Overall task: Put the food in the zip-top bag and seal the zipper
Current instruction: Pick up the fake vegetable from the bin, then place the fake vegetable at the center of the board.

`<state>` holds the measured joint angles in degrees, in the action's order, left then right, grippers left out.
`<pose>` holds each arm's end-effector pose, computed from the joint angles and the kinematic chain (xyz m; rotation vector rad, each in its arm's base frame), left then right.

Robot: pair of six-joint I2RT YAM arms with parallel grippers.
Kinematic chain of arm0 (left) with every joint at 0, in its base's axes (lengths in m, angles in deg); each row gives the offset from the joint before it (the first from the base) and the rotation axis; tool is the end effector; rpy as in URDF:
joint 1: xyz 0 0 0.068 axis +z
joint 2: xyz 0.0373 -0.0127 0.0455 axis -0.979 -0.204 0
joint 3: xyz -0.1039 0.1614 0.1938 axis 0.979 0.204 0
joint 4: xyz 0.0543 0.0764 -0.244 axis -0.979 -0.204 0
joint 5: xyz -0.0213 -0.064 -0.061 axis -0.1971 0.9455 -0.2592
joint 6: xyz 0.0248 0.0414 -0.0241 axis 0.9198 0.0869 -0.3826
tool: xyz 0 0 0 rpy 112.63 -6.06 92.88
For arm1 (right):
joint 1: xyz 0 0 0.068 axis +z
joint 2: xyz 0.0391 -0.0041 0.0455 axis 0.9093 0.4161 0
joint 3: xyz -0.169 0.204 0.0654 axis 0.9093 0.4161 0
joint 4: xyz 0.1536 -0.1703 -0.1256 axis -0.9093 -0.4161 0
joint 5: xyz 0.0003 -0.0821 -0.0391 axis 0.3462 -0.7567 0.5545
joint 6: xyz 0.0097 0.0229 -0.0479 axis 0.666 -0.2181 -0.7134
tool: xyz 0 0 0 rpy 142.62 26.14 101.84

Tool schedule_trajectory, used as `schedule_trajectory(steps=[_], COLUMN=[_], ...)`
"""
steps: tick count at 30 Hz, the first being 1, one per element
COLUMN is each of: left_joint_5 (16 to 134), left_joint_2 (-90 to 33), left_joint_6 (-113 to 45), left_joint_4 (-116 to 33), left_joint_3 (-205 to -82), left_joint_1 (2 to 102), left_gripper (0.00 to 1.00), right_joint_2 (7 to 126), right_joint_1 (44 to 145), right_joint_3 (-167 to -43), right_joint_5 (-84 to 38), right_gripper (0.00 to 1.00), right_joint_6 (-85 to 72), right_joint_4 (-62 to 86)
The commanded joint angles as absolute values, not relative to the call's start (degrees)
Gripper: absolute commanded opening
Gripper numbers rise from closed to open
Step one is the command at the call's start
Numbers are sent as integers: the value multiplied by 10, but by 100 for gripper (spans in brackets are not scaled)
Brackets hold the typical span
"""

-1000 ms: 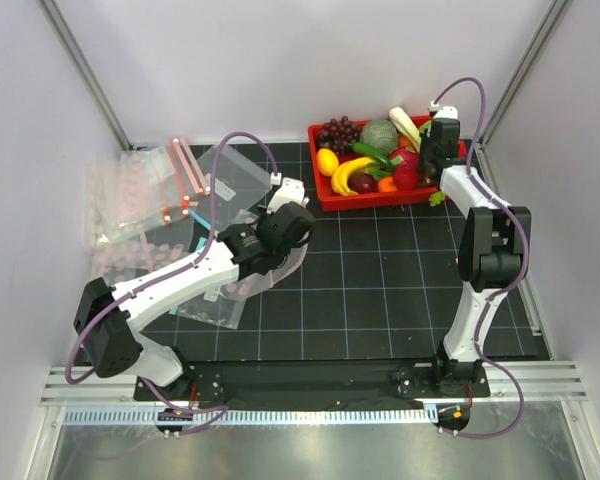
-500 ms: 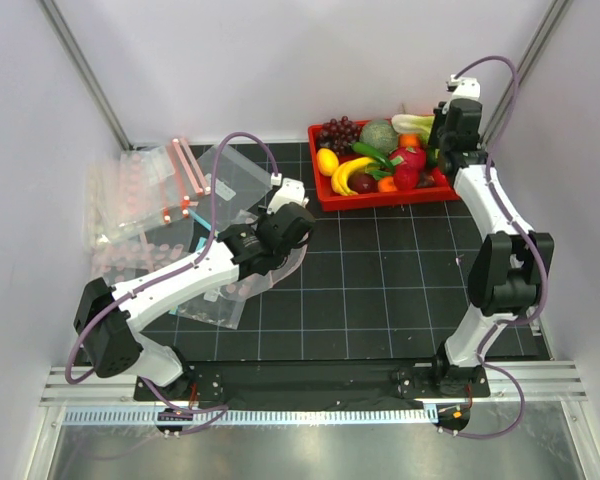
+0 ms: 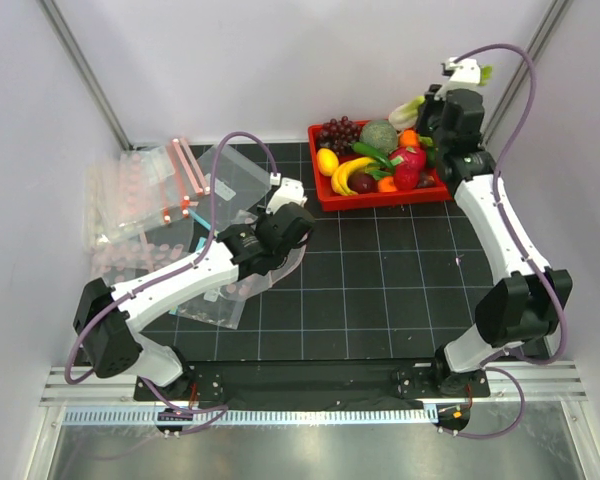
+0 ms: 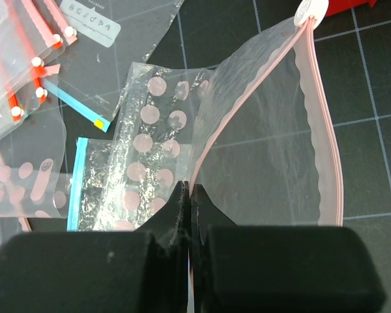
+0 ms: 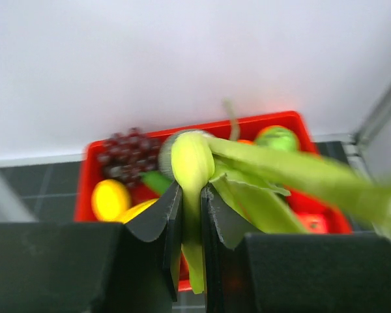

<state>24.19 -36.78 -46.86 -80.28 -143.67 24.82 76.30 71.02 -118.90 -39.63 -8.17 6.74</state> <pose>0.2048 -0.2355 0.3110 0.2366 2.1451 0.1398 0.3761 0.0315 0.4199 0.1067 1.6879 0.0136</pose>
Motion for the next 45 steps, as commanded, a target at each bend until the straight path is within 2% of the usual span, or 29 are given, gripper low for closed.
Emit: schedule_trajectory(steps=[1,8,13,17,21,22,23,25,27,28,29,30,34,45], left_joint_5=[208,125,59,30,27,27,27,30,31,33,34,36,39,44], left_joint_2=[-339,-316,-306,-303,-307,-312,-314,-319,-320,-321,-319,-317,-310,-317], left_joint_6=[-477,-508,-533,-544,-541,-539,-539,-538,-537,-537,-537,-537,-535,-523], left_joint_4=[-802,-813,-835,-849,-846,-846,-848,-850,-853,-853,-853,-853,-849,-840], left_joint_3=[-1439,-1423,-1418,-1421,-1420,-1421,-1422,-1423,-1426,-1427,-1426,-1426,-1422,-1419], left_joint_1=[247,253,256,256,256,255,255,255,254,254,253,253,253,252], left_gripper=[0,0,0,0,0,0,0,0,0,0,0,0,0,0], right_joint_2=[708,604,530,510,548,567,573,572,560,544,535,528,515,633], right_joint_1=[783,871,915,928,940,948,956,972,980,995,1004,1017,1050,1051], right_joint_3=[-1179,-1084,-923,-732,-678,-689,-707,-713,-715,-717,-723,-727,-732,-758], right_joint_5=[-399,-372,-357,-317,-234,-233,-250,-279,-306,-328,-361,-384,-454,-421], right_gripper=[4,3,3,4,7,9,19,28,41,54,79,84,86,89], right_joint_6=[-78,-7,54,104,148,137,108,88,68,57,35,20,-31,-99], right_joint_4=[80,65,73,196,266,227,208,182,174,159,149,139,116,113])
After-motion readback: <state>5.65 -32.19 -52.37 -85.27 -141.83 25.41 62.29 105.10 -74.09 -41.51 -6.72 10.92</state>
